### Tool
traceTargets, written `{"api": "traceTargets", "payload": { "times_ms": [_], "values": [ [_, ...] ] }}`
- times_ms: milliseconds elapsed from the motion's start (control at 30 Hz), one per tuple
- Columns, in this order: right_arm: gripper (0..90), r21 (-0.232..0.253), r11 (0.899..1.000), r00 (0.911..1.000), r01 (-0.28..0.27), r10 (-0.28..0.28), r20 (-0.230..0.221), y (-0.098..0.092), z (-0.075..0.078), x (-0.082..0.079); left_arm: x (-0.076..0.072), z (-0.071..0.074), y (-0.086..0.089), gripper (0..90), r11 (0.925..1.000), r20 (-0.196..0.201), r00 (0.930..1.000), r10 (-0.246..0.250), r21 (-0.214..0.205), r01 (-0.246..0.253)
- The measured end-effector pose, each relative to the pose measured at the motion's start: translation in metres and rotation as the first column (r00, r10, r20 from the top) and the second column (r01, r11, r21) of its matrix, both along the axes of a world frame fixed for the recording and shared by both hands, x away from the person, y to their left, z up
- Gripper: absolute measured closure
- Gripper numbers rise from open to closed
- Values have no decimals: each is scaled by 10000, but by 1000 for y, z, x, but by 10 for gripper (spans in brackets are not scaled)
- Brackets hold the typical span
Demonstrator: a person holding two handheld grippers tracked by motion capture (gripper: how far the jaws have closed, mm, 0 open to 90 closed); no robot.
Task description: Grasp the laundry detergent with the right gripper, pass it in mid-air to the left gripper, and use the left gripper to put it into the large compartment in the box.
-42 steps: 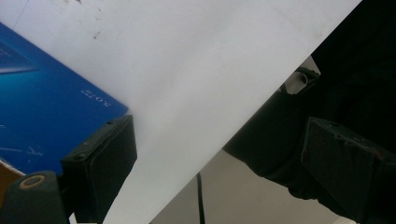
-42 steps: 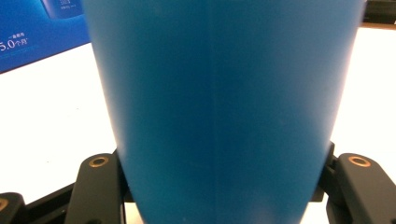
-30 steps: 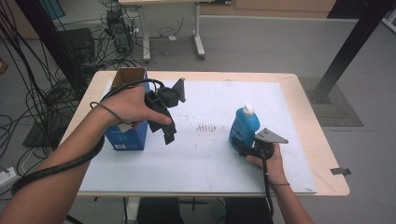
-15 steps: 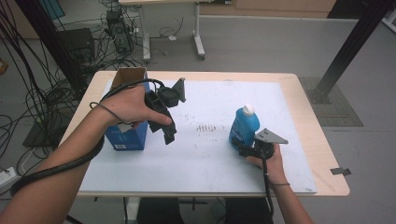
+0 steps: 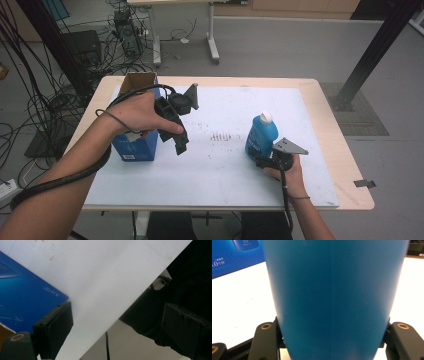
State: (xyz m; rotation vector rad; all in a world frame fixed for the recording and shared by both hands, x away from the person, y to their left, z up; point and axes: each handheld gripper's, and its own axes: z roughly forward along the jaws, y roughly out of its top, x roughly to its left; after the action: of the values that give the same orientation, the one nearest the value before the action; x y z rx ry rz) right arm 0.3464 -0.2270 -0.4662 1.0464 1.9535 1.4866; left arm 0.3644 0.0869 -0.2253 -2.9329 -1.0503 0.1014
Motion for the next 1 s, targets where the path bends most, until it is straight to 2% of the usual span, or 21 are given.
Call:
{"api": "traceTargets", "payload": {
  "times_ms": [700,867,1000],
  "values": [
    [386,-16,10000,9999,-5,5,112,0,0,-1,4,0,-2,107,9998,-35,9999,-167,-116,166],
    [389,236,9997,9999,-114,115,-62,-3,0,1,7,1,0,107,9998,-23,9998,-177,-124,176],
    [390,109,9994,9994,-323,325,-149,-4,3,3,10,3,2,107,9997,24,9998,-199,-155,200]
  ]
}}
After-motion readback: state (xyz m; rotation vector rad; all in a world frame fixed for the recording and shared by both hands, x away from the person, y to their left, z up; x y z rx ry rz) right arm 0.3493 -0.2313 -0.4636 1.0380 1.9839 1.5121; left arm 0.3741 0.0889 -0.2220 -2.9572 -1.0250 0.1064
